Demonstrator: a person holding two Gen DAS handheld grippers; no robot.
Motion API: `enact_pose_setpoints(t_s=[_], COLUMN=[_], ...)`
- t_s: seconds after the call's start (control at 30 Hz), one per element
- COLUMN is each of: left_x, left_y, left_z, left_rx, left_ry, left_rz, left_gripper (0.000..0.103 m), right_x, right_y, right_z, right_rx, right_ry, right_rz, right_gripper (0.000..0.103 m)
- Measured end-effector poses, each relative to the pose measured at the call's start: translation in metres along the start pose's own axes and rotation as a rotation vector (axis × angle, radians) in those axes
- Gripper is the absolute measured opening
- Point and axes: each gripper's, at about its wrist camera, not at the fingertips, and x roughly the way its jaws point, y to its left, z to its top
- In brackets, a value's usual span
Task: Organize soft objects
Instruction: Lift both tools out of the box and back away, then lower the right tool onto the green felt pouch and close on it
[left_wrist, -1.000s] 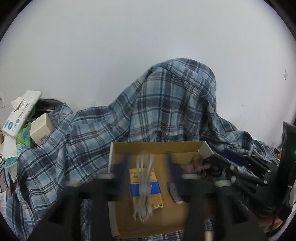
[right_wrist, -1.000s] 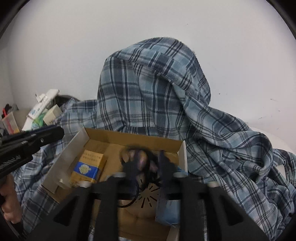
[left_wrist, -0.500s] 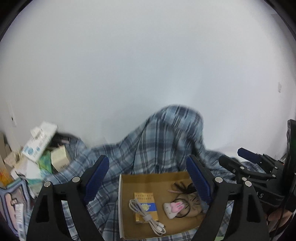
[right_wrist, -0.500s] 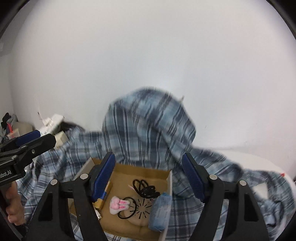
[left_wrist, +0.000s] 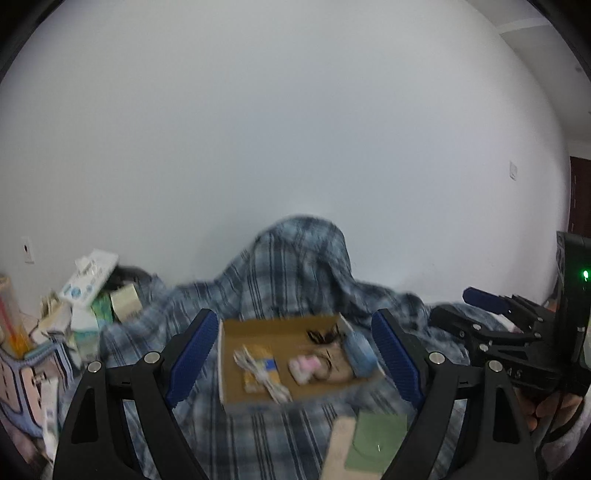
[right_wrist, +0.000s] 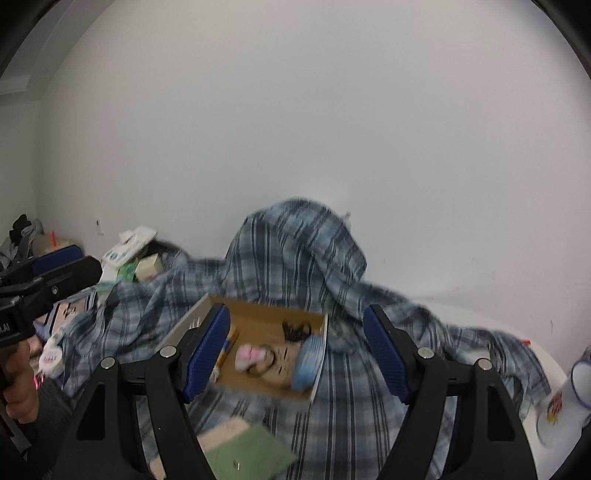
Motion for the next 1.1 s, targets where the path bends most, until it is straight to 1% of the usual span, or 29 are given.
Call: enact_pose_setpoints(t_s=[0.13,0.2,0.27,0.33,0.43,0.47,0.5,0.57,0.6,0.63,0.67,0.7,0.8,1.1], left_x=[0.002,0.012,0.019,0.025,0.032,0.033,0.033,0.034,0.035,0.036,0.037,0.036,0.034,0.036], left_y=[-0.004,-0.003,-0.002,-0.001,0.001,0.002,0.002,0.003,0.003,0.002,0.002,0.001,0.000,-0.001], left_z=[-0.031,-0.046,-0.056,-0.066,-0.076,-0.077,-0.077,-0.078,-0.078,-0.079,-0.079,-0.079,-0.079,-0.079], left_rx=[0.011,0.000,0.007,0.008,0.000,-0.004,-0.007,-0.010,-0.010,-0.009,-0.009,-0.007,0.001,0.008], left_ry=[0.041,0.083,0.106,0.109,0.118,0.121,0.122,0.125,0.131,0.138,0.142,0.141,0.129,0.145], left_rz=[-0.016,-0.024,-0.021,-0.009,-0.014,-0.018,-0.019,-0.017,-0.017,-0.014,-0.011,-0.009,-0.006,-0.002], left_gripper=[0.087,0.087,0.087,0.087,0.087,0.087,0.087,0.087,0.088,0.092,0.100,0.103,0.103,0.103], right_x=[-0.005,-0.002,0.001,0.002,0.006,0.008,0.009,0.013,0.015,0.016,0.015,0.015,0.014,0.013], right_y=[-0.003,-0.005,-0.008,-0.013,-0.018,-0.020,-0.020,-0.020,-0.019,-0.018,-0.016,-0.015,-0.012,-0.013], right_z=[-0.029,-0.042,-0.054,-0.064,-0.076,-0.081,-0.084,-0.089,-0.089,-0.088,-0.088,-0.088,-0.088,-0.088], right_rx=[0.025,0.026,0.010,0.003,0.002,-0.004,-0.007,-0.008,-0.014,-0.021,-0.028,-0.035,-0.053,-0.050], right_ry=[0.043,0.066,0.082,0.085,0.089,0.086,0.087,0.108,0.115,0.117,0.113,0.110,0.109,0.108], right_rz=[0.001,0.000,0.000,-0.013,-0.031,-0.042,-0.051,-0.050,-0.051,-0.050,-0.047,-0.044,-0.047,-0.046], right_gripper=[0.074,0.074,0.074,0.074,0.074,0.075,0.078,0.091,0.103,0.103,0.103,0.103,0.103,0.103])
